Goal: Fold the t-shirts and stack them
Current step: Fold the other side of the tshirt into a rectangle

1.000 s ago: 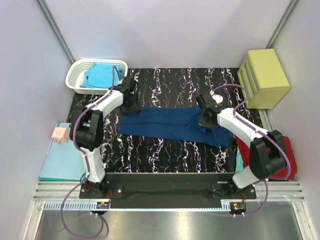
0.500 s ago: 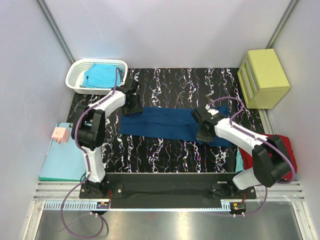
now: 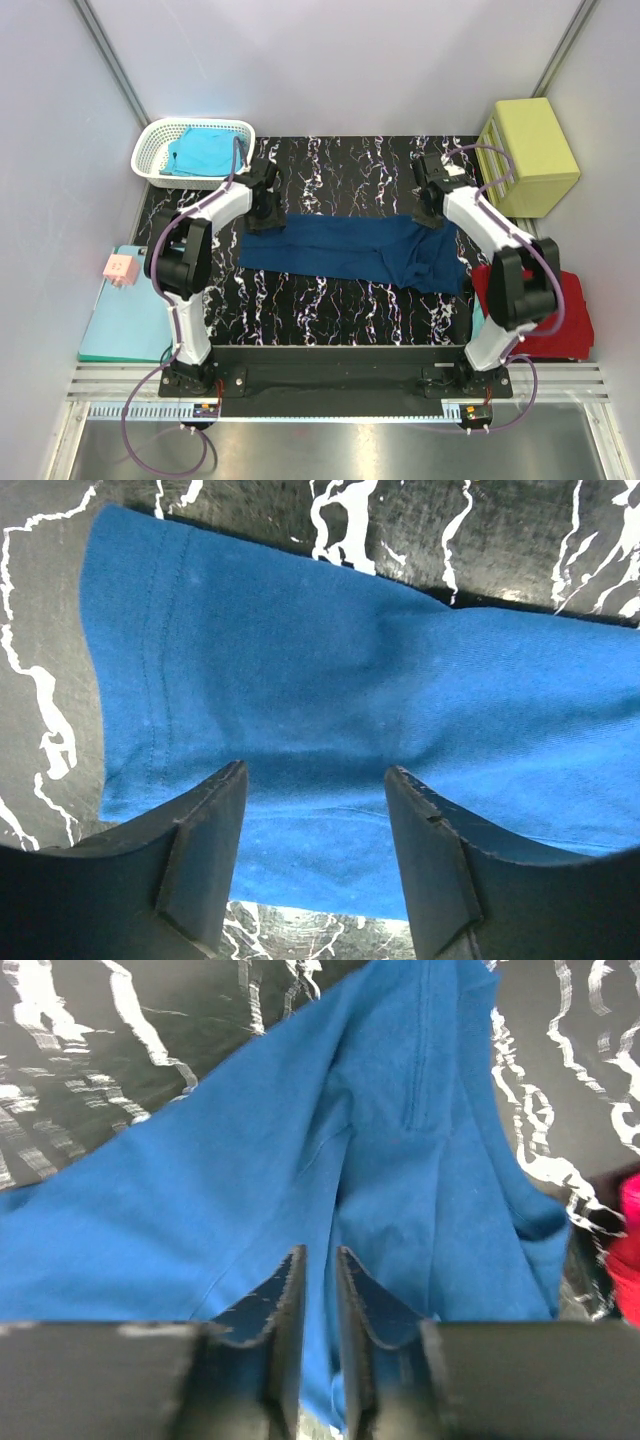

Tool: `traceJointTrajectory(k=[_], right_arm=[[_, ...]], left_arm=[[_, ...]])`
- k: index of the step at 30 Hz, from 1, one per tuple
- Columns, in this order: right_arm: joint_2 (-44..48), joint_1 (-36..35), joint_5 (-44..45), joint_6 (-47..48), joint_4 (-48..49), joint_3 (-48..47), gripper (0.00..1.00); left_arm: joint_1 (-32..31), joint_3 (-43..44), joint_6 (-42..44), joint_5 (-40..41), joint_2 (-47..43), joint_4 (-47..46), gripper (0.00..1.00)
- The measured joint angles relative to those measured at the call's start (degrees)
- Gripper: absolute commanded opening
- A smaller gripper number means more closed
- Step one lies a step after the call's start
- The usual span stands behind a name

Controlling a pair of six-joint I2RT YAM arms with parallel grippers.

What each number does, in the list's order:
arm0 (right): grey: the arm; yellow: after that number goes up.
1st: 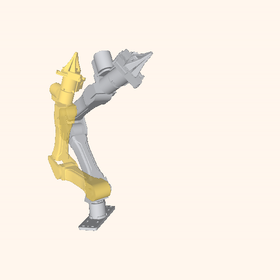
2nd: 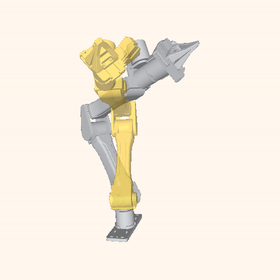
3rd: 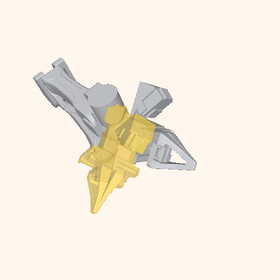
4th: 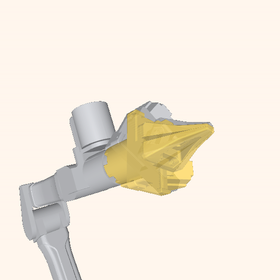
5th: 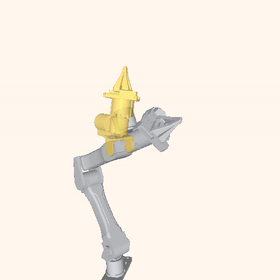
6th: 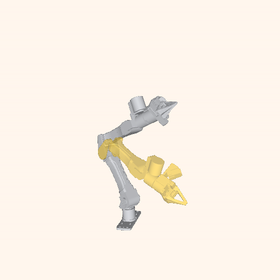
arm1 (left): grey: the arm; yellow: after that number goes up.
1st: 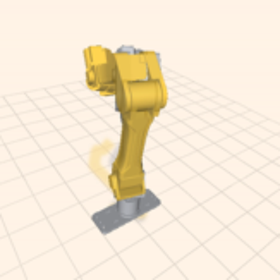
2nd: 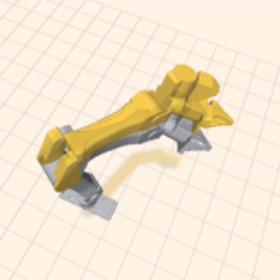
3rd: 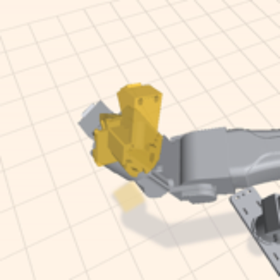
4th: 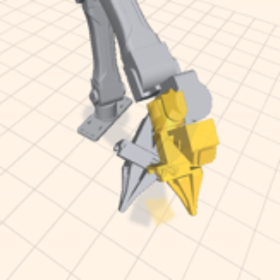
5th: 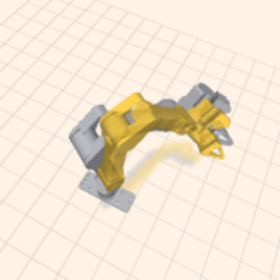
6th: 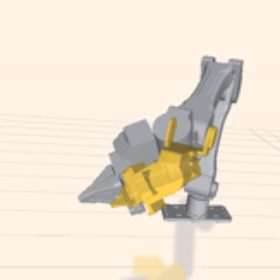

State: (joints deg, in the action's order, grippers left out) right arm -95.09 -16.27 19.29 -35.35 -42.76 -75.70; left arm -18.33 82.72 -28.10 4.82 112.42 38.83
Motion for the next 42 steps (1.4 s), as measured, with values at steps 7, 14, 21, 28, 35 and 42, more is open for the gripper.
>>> traceJointTrajectory(k=[7, 14, 21, 28, 35, 42], right_arm=[[-13.3, 1.9, -3.8, -0.2, 0.0, -1.3, 0.18], [-16.0, 2.1, -3.8, -0.3, 0.0, -3.5, 0.18], [-18.9, 6.3, -6.7, -2.0, -0.3, -4.5, 0.2], [-21.5, 10.7, -8.7, -2.3, -1.6, -8.5, 0.22], [-24.6, 11.2, -10.0, -1.8, -2.5, -14.1, 0.24], [-13.8, 10.1, -9.3, -0.7, -1.0, -12.5, 0.29]], left_arm=[[0.0, 1.0, 0.5, -0.9, 3.6, 0.7, 0.58], [0.0, 3.4, 0.7, -1.6, 5.1, 1.4, 0.57], [0.1, 8.2, 1.4, -1.6, 8.2, 3.3, 0.57], [1.0, 11.7, 1.3, -2.7, 10.4, 4.6, 0.61], [1.8, 13.4, 1.4, -2.9, 11.1, 5.0, 0.66], [1.9, 10.3, 1.4, -3.1, 4.6, 3.8, 0.7]])
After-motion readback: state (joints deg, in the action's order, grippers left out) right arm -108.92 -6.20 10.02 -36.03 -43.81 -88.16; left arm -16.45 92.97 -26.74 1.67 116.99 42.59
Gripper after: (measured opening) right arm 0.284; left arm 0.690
